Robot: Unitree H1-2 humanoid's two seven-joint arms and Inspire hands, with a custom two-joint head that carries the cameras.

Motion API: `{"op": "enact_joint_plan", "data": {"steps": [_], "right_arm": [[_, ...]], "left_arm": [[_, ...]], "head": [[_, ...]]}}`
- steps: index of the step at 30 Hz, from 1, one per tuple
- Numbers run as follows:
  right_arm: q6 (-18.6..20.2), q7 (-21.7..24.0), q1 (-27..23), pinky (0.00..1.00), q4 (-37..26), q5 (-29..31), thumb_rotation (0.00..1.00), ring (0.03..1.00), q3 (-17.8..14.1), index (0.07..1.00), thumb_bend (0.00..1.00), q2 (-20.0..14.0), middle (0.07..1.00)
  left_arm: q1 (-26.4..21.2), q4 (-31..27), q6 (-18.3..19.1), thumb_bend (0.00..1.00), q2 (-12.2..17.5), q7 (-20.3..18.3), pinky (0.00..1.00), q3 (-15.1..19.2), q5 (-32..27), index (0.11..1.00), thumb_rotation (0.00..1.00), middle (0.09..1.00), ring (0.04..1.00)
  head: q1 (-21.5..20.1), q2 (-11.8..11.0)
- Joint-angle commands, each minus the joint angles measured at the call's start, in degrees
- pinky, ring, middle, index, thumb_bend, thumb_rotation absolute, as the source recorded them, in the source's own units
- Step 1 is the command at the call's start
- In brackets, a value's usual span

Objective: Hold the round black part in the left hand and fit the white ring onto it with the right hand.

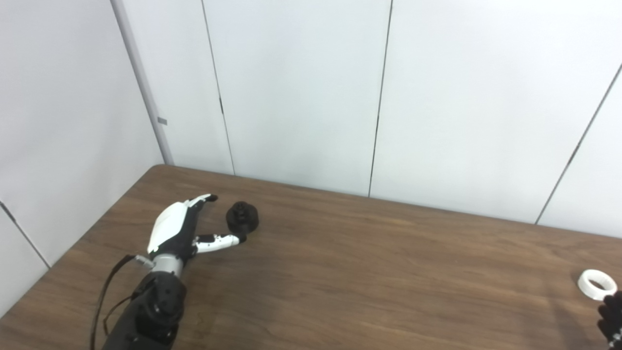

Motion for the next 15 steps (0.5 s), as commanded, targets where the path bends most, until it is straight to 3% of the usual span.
{"op": "enact_joint_plan", "data": {"steps": [1,15], "right_arm": [[0.67,-0.06,3.73,1.0,2.72,0.51,1.0,0.98,1.22,0.999,0.49,2.21,0.984],[0.84,-0.41,4.37,1.0,1.88,0.18,1.0,0.971,1.12,0.992,0.51,2.44,0.976]], "left_arm": [[-3.38,1.13,-2.16,0.96,2.43,2.08,1.0,-0.8,2.39,0.839,0.4,0.896,0.949],[-8.4,10.8,-1.02,0.95,3.59,2.57,1.0,-5.0,5.33,0.815,0.4,0.924,0.986]], "head": [[-0.05,0.13],[-0.65,0.33]]}}
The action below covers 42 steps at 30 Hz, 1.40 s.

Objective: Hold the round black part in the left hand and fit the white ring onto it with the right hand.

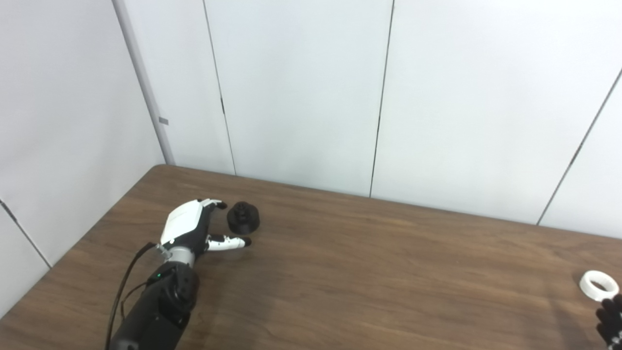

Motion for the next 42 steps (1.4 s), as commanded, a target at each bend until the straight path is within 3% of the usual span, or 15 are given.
{"op": "enact_joint_plan", "data": {"steps": [1,16,23,42], "right_arm": [[-0.17,-0.24,3.61,1.0,2.75,0.31,1.0,0.972,1.07,0.992,0.52,2.29,0.976],[-0.03,0.01,4.08,1.0,2.38,0.4,1.0,0.98,1.01,0.999,0.52,1.93,0.983],[0.02,-0.47,4.22,1.0,2.21,-0.4,1.0,0.974,0.97,0.993,0.54,2.04,0.977],[0.53,-0.43,4.32,1.0,1.67,-0.74,1.0,0.976,0.75,0.992,0.58,1.77,0.977]], "left_arm": [[-3.2,0.39,-0.67,0.94,2.4,1.8,1.0,-0.1,1.29,0.817,0.41,0.926,0.988],[-8.3,5.68,2.52,0.92,2.13,-0.02,1.0,-0.58,-1.11,0.832,0.42,0.937,0.998],[-8.87,6.97,0.84,0.93,1.14,0.93,1.0,0.78,-5.53,0.819,0.41,0.919,0.977],[-9.0,9.89,-1.9,0.94,-0.54,3.22,1.0,-0.54,-7.49,0.798,0.35,0.924,0.989]], "head": [[0.05,0.07],[-0.12,0.21],[-0.34,0.26],[-0.71,0.5]]}}
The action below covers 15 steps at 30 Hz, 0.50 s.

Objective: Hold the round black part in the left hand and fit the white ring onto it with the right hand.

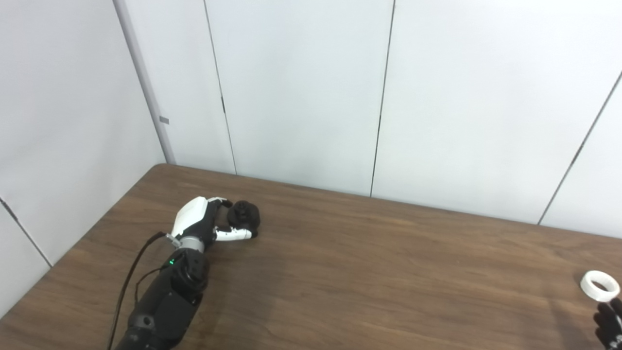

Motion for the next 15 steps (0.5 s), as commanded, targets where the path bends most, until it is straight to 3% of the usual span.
{"op": "enact_joint_plan", "data": {"steps": [1,15], "right_arm": [[-0.18,-0.03,3.38,1.0,2.65,0.77,1.0,0.977,0.74,0.991,0.58,1.58,0.977],[-0.25,-0.15,3.59,1.0,2.48,0.53,1.0,0.972,0.63,0.989,0.57,1.71,0.974]], "left_arm": [[-2.64,0.11,-2.03,0.93,0.71,1.29,1.0,-0.03,-0.13,0.796,0.34,0.923,0.989],[-3.32,1.56,-1.82,0.88,0.26,2.66,1.0,-0.57,0.43,0.744,0.29,0.933,1.0]], "head": [[0.09,0.06],[0.16,0.33]]}}
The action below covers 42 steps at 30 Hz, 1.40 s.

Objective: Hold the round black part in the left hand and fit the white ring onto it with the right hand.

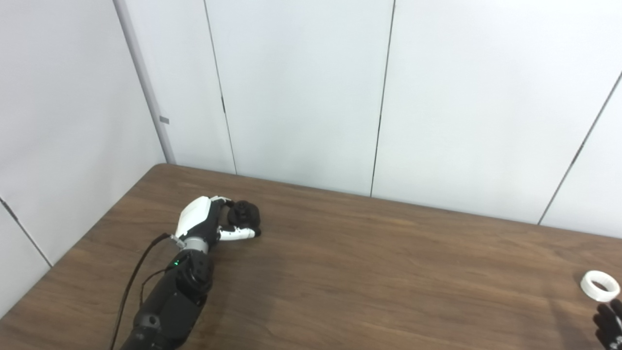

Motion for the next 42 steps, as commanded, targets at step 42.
{"op": "enact_joint_plan", "data": {"steps": [42], "right_arm": [[0.38,0.22,3.92,1.0,2.01,1.16,1.0,0.982,0.67,1.0,0.58,1.3,0.985]], "left_arm": [[-2.44,0.89,-4.48,0.52,0.83,4.7,1.0,-0.52,-0.16,0.488,0.04,0.842,0.933]], "head": [[0.35,0.49]]}}
